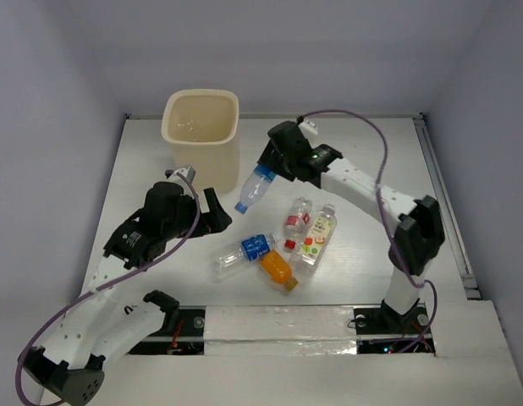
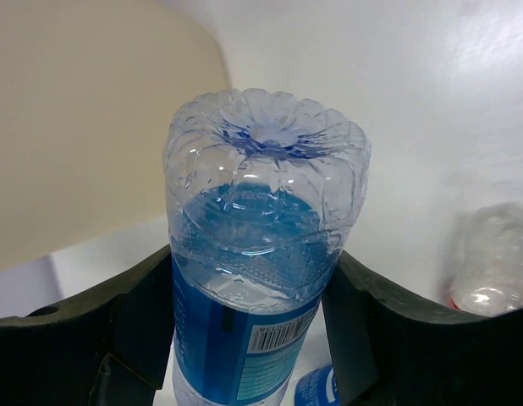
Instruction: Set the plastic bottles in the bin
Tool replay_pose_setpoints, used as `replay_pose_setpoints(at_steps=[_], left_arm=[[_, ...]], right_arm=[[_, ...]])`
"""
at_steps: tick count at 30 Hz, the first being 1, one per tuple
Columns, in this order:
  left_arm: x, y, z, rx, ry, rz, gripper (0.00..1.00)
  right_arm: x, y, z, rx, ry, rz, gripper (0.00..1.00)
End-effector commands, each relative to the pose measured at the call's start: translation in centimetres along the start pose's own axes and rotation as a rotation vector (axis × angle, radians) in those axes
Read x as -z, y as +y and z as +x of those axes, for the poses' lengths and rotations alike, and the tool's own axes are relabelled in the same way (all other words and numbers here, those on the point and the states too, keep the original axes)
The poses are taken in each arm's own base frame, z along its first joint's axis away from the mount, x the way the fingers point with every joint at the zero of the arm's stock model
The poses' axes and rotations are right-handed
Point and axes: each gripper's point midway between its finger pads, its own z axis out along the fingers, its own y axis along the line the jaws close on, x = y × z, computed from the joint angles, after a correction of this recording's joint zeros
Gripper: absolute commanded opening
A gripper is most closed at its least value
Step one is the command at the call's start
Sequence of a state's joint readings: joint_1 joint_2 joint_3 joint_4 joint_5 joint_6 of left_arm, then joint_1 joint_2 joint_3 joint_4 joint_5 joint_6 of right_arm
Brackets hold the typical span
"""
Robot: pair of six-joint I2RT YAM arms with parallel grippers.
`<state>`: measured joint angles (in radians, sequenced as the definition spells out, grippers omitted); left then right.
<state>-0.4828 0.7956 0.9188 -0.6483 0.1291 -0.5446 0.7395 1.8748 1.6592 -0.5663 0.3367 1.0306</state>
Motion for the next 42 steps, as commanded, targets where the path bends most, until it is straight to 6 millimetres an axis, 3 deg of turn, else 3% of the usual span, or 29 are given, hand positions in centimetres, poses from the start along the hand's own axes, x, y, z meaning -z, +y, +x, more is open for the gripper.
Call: replay_pose_setpoints(at_steps=[1,4,5,7,8,9,11,12,13,16,20,28,31,35,37,41,42], left_arm=[[1.7,-0.5,-1.9,-0.022,-0.063,-0.011,0.87],[2.6,-0.1,-3.3,-0.013,-0.137,-0.047,0.85],[2.6,0.3,-3.7,-0.012,-0.158,-0.068,0.85],[2.2,0.6,-3.9,-0.018,-0.150,-0.093,0.84],[1.9,0.5,-3.7,-0.022,-0.136,-0.094,0.84],[1.6,0.4,-3.5,-0.023,-0.119,-0.089,0.83],[1.1,0.6,-3.1,-0.024,-0.105,-0.087,0.83],[1.0,0.7,-2.9,-0.024,-0.103,-0.090,0.83],[0.7,1.0,-2.5,-0.024,-0.091,-0.097,0.83],[0.0,1.1,-1.1,-0.017,-0.031,-0.080,0.83],[-0.4,0.8,-0.2,-0.009,0.008,-0.057,0.83],[-1.8,1.1,0.4,-0.002,0.054,-0.074,0.83],[-2.5,1.1,0.7,0.005,0.066,-0.071,0.84],[-3.4,1.6,1.1,-0.005,0.081,-0.081,0.86],[-3.7,1.2,1.0,-0.012,0.082,-0.059,0.87],[-4.3,0.3,0.4,-0.044,0.079,-0.016,0.88],[-4.5,0.0,0.5,-0.056,0.091,-0.002,0.87]], right_arm=[[7.8,1.8,-8.4,0.031,-0.258,-0.055,0.63],[11.9,3.3,-12.8,0.037,-0.394,-0.091,0.61],[14.2,5.3,-15.1,0.010,-0.449,-0.151,0.60],[14.9,7.5,-16.9,0.049,-0.500,-0.185,0.59],[17.8,9.9,-19.5,0.014,-0.559,-0.256,0.59],[15.7,10.8,-19.5,0.052,-0.565,-0.230,0.59],[15.9,12.5,-20.8,0.061,-0.604,-0.244,0.59],[17.8,13.9,-22.6,0.045,-0.655,-0.293,0.59],[16.1,14.9,-22.5,0.053,-0.668,-0.299,0.59],[15.6,16.6,-23.7,0.041,-0.751,-0.344,0.59],[12.8,17.7,-23.9,0.027,-0.804,-0.344,0.59],[10.9,19.2,-23.1,0.099,-0.809,-0.388,0.59],[9.4,20.2,-20.9,0.227,-0.782,-0.403,0.65],[8.0,21.9,-16.7,0.406,-0.726,-0.431,0.86],[7.6,22.2,-15.6,0.425,-0.685,-0.464,0.92],[10.1,23.0,-16.0,0.394,-0.676,-0.541,0.99],[11.9,23.1,-16.8,0.377,-0.691,-0.559,1.00]])
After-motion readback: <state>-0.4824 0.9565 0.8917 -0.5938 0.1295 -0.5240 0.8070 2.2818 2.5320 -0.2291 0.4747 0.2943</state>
